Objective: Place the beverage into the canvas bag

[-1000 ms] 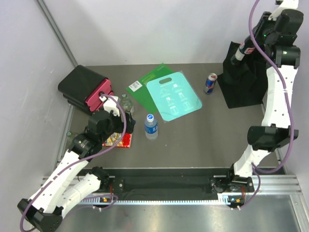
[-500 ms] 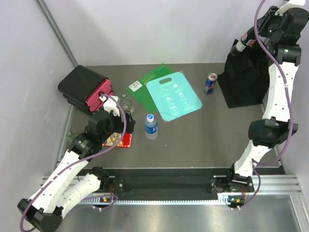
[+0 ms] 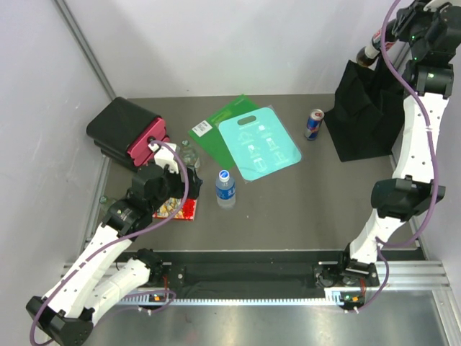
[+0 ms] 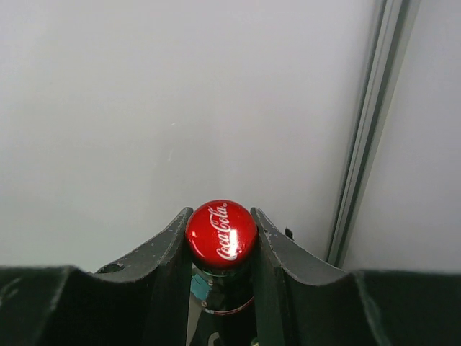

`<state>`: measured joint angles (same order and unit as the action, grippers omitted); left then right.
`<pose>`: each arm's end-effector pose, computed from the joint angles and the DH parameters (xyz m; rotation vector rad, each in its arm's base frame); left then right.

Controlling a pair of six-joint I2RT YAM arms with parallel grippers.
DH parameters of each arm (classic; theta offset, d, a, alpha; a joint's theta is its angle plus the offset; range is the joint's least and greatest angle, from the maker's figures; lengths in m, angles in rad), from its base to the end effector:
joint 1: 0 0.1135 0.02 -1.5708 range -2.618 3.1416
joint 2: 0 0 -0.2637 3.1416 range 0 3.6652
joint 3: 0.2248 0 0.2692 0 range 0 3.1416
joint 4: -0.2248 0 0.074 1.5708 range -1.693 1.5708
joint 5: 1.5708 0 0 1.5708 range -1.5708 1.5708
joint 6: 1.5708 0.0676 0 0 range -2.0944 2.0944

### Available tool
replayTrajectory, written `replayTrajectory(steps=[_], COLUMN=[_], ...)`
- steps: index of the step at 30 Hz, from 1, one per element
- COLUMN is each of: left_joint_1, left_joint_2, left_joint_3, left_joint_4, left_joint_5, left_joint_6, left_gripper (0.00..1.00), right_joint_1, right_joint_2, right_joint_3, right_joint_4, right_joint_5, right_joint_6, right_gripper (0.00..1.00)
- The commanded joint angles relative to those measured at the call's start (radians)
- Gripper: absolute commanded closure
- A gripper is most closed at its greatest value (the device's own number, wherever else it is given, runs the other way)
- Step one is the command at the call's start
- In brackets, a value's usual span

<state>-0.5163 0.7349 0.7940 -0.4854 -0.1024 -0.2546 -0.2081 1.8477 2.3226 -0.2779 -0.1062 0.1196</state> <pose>0.1872 -0.0983 0.3073 0.1970 2.0067 -0.3924 0.4286 -0.0832 0.5682 0.1361 1.3682 -0.0012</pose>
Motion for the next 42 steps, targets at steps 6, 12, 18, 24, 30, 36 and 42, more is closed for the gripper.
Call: replayTrajectory(steps=[6, 12, 18, 24, 30, 36, 42], left_joint_1=[-0.002, -0.004, -0.004, -0.004, -0.002, -0.004, -0.005], left_joint_2=[-0.009, -0.019, -0.015, -0.019, -0.02, -0.025, -0.023], left_joint_3=[0.001, -0.003, -0.001, -0.001, -0.001, -0.002, -0.003], left_joint_4=[0.045, 0.05, 0.045, 0.045, 0.045, 0.044, 0.044], left_joint_5=[0.0, 0.004, 0.001, 0.001, 0.007, 0.004, 0.007], left_joint_6=[0.014, 0.012, 0.015, 0.014, 0.014, 0.014, 0.012], left_gripper=[0.02, 0.02, 0.02, 0.02, 0.02, 0.02, 0.02], right_joint_1=[-0.037, -0.063, -0.062, -0.062, -0.062, -0.062, -0.062], right_joint_2=[-0.152, -0.186, -0.189, -0.188, -0.219, -0.215, -0.222], right_joint_3=[-0.09, -0.155, -0.167, -0.175, -0.241, -0.294, -0.453], right_joint_4=[0.246, 0.237, 0.194, 0.096, 0.042, 0.011, 0.196], right_joint_5=[0.059, 0.069, 0.1, 0.189, 0.226, 0.218, 0.131], right_joint_6=[-0.074, -0.101, -0.156, -0.212, -0.209, -0.181, -0.193], right_gripper=[1.0, 1.0, 1.0, 1.0, 1.0, 1.0, 1.0])
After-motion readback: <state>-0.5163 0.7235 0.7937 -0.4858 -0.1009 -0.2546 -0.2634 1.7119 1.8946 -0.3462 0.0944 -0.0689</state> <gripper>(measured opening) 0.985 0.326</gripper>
